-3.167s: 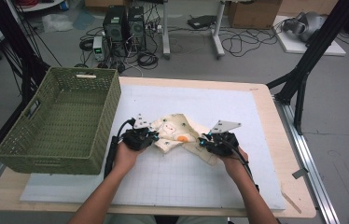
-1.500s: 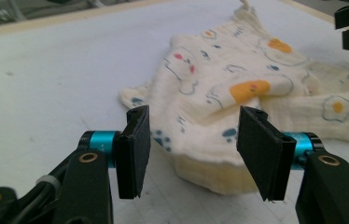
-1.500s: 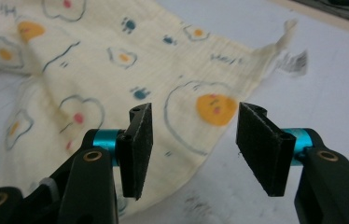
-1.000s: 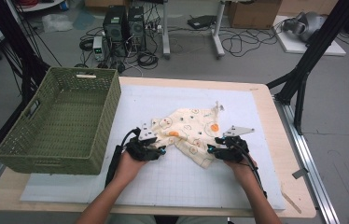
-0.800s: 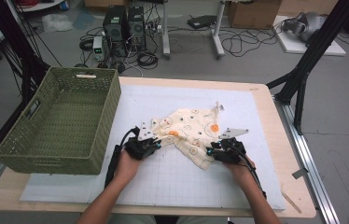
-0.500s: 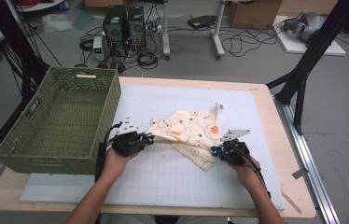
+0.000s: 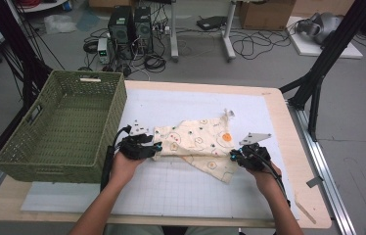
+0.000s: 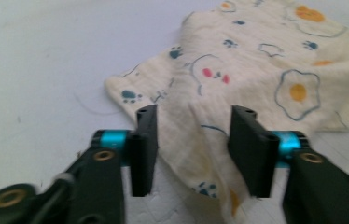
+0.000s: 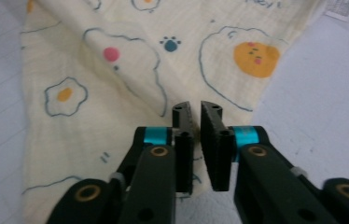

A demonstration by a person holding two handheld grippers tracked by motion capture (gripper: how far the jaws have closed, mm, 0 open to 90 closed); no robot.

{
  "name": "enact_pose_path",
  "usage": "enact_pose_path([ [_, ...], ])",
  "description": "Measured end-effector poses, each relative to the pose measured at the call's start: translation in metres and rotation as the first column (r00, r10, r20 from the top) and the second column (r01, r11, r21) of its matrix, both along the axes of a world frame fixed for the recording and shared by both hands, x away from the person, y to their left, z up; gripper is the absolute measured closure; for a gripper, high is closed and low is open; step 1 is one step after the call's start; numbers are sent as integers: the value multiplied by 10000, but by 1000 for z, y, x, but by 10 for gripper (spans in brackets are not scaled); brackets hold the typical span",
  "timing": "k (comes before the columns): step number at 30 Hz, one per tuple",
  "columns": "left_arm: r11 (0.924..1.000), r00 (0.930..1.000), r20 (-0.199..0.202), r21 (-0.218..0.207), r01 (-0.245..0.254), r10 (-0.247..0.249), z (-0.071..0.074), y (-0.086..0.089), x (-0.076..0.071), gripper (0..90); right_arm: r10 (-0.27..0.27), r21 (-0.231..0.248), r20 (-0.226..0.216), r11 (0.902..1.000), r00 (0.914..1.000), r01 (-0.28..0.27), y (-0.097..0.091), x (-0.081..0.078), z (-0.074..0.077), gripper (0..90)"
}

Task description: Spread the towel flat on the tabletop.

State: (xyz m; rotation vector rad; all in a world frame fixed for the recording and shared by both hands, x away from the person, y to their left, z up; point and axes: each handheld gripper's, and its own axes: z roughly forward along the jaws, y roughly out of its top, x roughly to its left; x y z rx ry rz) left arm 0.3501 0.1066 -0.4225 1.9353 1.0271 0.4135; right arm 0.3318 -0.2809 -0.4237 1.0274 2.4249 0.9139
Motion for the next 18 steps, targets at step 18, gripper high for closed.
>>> enact_pose_path([
  [18, 9966, 9974, 56, -406, -721, 724, -4, 0, 49, 477, -935, 1494, 687, 9853, 9932, 824, -14, 7, 4, 632],
])
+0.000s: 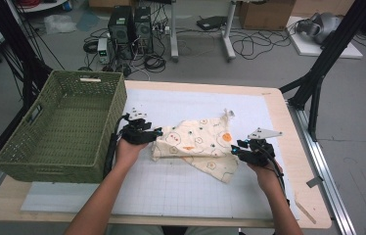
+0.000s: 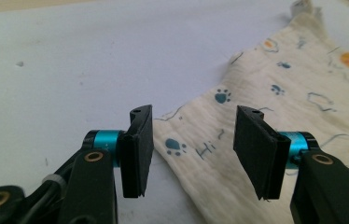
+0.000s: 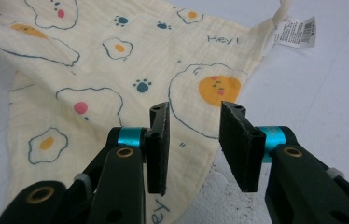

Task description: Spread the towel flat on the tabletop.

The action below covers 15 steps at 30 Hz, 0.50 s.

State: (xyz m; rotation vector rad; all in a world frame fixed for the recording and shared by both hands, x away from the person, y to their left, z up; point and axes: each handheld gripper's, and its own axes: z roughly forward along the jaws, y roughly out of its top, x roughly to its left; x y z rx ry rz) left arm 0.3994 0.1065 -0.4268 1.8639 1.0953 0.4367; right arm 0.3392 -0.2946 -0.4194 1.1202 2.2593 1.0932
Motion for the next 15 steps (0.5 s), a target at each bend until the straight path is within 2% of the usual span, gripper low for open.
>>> enact_pose_path([
  [3, 9975, 9997, -189, 682, 166, -153, -9, -8, 10, 473, 26, 46, -15, 10000, 10000, -26, 0, 1, -1, 623],
  [6, 9916, 9981, -530, 1241, 368, -304, -22, -13, 15, 473, 112, 67, -63, 9999, 9999, -112, 2, 2, -2, 621],
  [8, 9884, 9990, -286, 1465, 389, -351, -23, -17, 14, 470, 164, 38, -29, 9999, 9999, -164, 2, 2, -2, 620],
  [10, 9847, 9975, -177, 1592, 707, -687, -23, -19, 13, 562, 194, 70, 5, 9998, 9998, -194, 2, 3, -3, 620],
  [11, 9822, 9956, -91, 1631, 936, -934, -23, -21, 12, 663, 188, 90, -22, 9998, 9998, -188, 2, 3, -3, 620],
  [12, 9729, 9926, 185, 2012, 1139, -1200, -22, -26, 10, 775, 205, 109, -53, 9997, 9998, -204, 2, 3, -3, 620],
  [13, 9686, 9924, 373, 2250, 1060, -1173, -23, -29, 10, 850, 217, 104, -57, 9997, 9997, -216, 3, 4, -4, 619],
  [15, 9698, 9936, 634, 2318, 762, -932, -24, -31, 11, 865, 270, 60, -100, 9996, 9996, -269, 4, 4, -5, 619],
])
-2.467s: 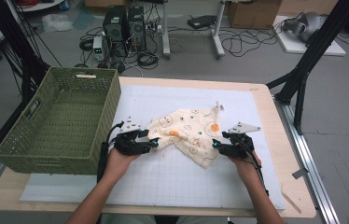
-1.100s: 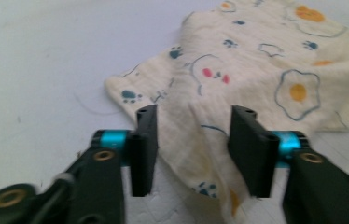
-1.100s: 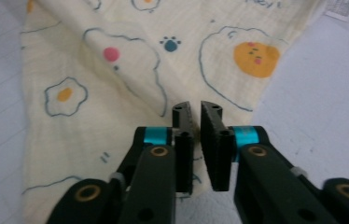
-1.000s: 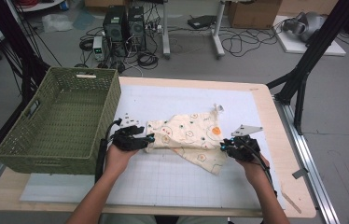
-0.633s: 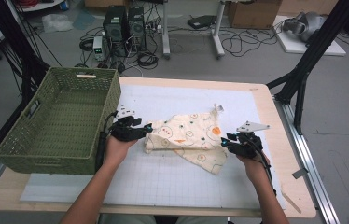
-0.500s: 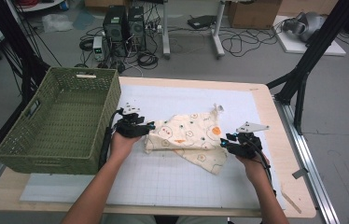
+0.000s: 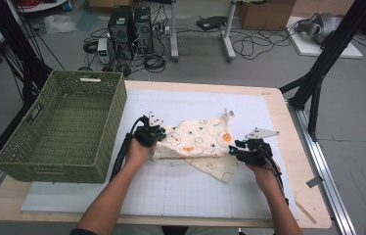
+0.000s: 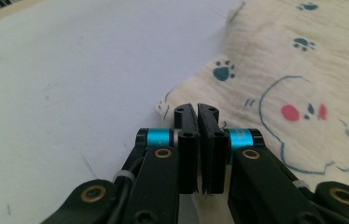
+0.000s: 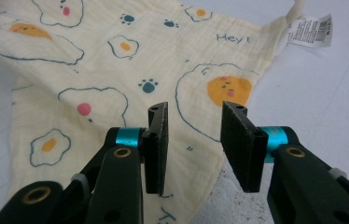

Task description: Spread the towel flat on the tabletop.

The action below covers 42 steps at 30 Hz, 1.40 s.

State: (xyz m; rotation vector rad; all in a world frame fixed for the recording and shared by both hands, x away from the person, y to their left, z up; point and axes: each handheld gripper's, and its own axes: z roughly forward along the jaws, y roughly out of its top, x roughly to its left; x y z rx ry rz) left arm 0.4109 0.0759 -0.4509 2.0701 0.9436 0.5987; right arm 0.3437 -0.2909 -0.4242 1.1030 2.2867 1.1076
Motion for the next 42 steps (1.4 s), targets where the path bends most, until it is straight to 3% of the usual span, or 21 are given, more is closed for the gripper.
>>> enact_pose_path([
  [2, 9983, 9985, 34, -195, -541, 541, 0, 4, 5, 868, 28, -6, -35, 10000, 10000, -29, 1, 0, 0, 619],
  [4, 9960, 9959, 138, -23, -897, 897, 2, 8, 13, 869, 17, 43, 4, 10000, 10000, -17, 1, -1, 0, 619],
  [7, 9878, 9880, -180, -237, -1537, 1533, 6, 15, 30, 870, -1, 111, -21, 9999, 10000, 1, 1, 0, 0, 619],
  [10, 9830, 9834, 113, -322, -1808, 1812, 12, 15, 42, 870, -17, 121, -83, 9999, 10000, 18, 1, 1, -3, 618],
  [13, 9720, 9727, 281, -539, -2286, 2303, 19, 18, 56, 870, -31, 130, -115, 9999, 9999, 33, 0, 1, -3, 617],
  [15, 9597, 9608, 492, -830, -2685, 2730, 24, 22, 63, 870, -84, 185, -130, 9998, 9999, 86, 0, 0, -3, 617],
  [16, 9566, 9592, 420, -975, -2747, 2797, 26, 23, 65, 870, -88, 151, -88, 9998, 9999, 89, -1, 0, -3, 617],
  [19, 9618, 9694, 95, -1277, -2423, 2455, 29, 25, 71, 857, -177, 174, -96, 9997, 9998, 178, -2, -1, -4, 616],
  [22, 9622, 9748, -287, -1562, -2229, 2211, 30, 25, 69, 628, -282, 157, -39, 9995, 9996, 283, -2, -1, -4, 605],
  [24, 9669, 9789, -562, -1547, -2029, 1964, 32, 22, 65, 534, -367, 215, 3, 9991, 9993, 366, -2, 0, -4, 591],
  [26, 9695, 9816, -724, -1594, -1860, 1765, 34, 20, 62, 487, -527, 239, 47, 9983, 9986, 526, -2, 2, -5, 577],
  [28, 9730, 9856, -608, -1602, -1658, 1580, 39, 17, 58, 476, -692, 155, 44, 9975, 9976, 692, -1, 6, -7, 551],
  [32, 9706, 9905, -500, -1988, -1355, 1281, 48, 14, 52, 441, -895, 190, -106, 9958, 9959, 897, 2, 21, -10, 460],
  [34, 9651, 9922, -719, -2344, -1164, 1022, 50, 14, 49, 403, -895, 105, -200, 9959, 9958, 897, 8, 30, -12, 418],
  [35, 9609, 9929, -648, -2528, -1132, 999, 49, 14, 46, 387, -874, 55, -102, 9961, 9961, 875, 10, 32, -13, 407],
  [38, 9549, 9929, -624, -2740, -1144, 1010, 45, 18, 39, 374, -698, -151, -156, 9975, 9974, 696, 23, 43, -14, 378],
  [41, 9558, 9931, -754, -2737, -1077, 903, 43, 21, 36, 353, -645, -184, -115, 9978, 9979, 643, 30, 48, -14, 375],
  [42, 9549, 9945, -613, -2800, -991, 852, 43, 23, 29, 356, -626, -79, -118, 9980, 9980, 625, 34, 51, -14, 377],
])
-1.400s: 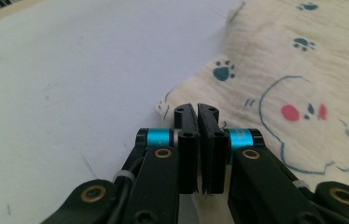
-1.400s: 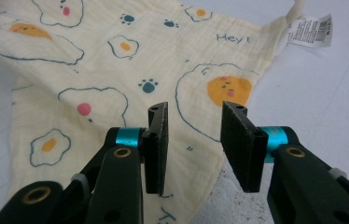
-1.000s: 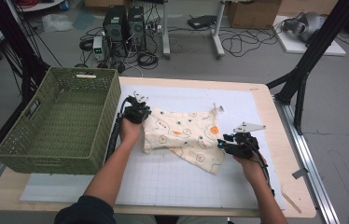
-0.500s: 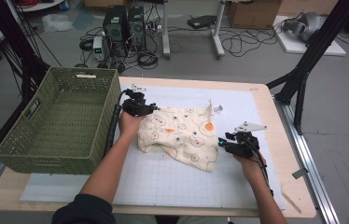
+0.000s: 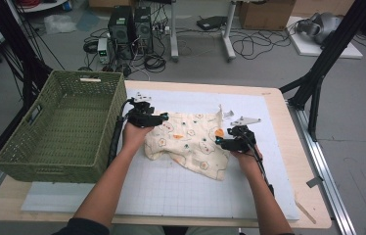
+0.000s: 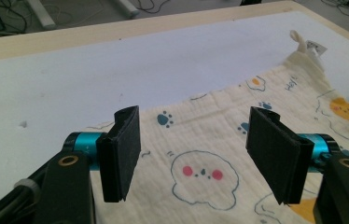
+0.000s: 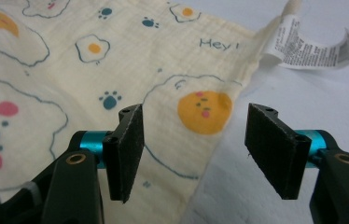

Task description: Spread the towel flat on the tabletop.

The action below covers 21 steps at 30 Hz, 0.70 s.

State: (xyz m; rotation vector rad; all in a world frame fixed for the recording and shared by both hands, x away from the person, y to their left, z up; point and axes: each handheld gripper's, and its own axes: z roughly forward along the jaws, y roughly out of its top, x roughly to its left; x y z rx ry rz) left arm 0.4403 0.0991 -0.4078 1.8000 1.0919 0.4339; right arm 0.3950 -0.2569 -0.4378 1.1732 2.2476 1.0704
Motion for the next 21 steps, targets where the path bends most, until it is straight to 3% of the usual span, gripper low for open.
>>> enact_pose_path([
  [2, 10000, 10000, 71, -38, -27, 27, 0, 3, -6, 360, 6, 53, -57, 10000, 10000, -5, 2, 3, -1, 389],
  [4, 9999, 9998, -142, 15, 106, -106, 0, 5, -9, 359, -62, 26, -212, 10000, 9998, 62, 3, 5, -4, 405],
  [8, 9998, 9996, 222, -71, 201, -199, 1, 4, -19, 372, 91, -328, -429, 9994, 9990, -106, 9, 13, -10, 422],
  [9, 9996, 9992, 268, 69, 286, -288, 1, 2, -21, 372, 86, -271, -402, 9996, 9992, -97, 10, 14, -11, 438],
  [10, 9993, 9989, 302, 135, 354, -358, 1, 2, -22, 372, 110, -223, -493, 9997, 9987, -121, 11, 19, -10, 467],
  [11, 9993, 9989, 302, 135, 354, -358, 1, 2, -22, 372, 44, -211, -473, 9998, 9989, -54, 12, 20, -10, 554],
  [14, 9987, 9981, 386, 226, 466, -475, 2, 0, -26, 376, 542, 56, -475, 9985, 9974, -540, 12, 30, -10, 850],
  [17, 9988, 9985, 346, 260, 410, -418, 1, 1, -28, 379, 250, -575, -272, 9980, 9993, -265, 15, 37, -8, 868],
  [20, 9986, 9993, 148, 403, 333, -339, -4, 5, -30, 379, -461, -888, 52, 9950, 9989, 464, 13, 47, -7, 868],
  [21, 9986, 9993, 148, 403, 333, -339, -4, 5, -30, 381, -461, -888, 52, 9950, 9989, 464, 13, 47, -7, 868],
])
